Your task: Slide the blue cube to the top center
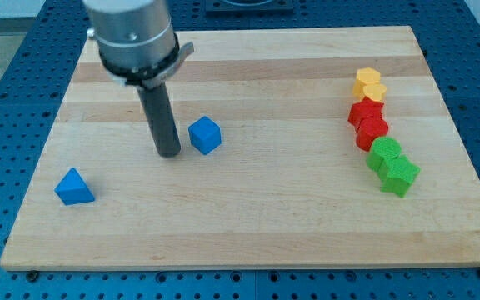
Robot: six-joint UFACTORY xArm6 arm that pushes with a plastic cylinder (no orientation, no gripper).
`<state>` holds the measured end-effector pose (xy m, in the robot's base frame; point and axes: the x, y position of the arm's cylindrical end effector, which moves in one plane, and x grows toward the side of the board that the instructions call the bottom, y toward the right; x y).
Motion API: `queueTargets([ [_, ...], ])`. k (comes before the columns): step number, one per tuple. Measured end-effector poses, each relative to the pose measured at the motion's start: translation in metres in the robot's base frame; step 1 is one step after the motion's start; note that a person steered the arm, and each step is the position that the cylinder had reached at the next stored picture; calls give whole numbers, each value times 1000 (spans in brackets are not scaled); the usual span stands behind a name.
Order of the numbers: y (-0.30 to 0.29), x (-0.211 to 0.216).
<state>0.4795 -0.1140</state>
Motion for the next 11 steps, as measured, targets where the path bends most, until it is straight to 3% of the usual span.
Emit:
queueTargets([
  [1, 42, 3],
  [2, 59, -44],
  [3, 59, -77],
  [4, 52, -53],
  [5, 22, -70],
  [6, 24, -126],
  [7, 42, -143],
  [9, 53, -98],
  [11, 123, -157],
])
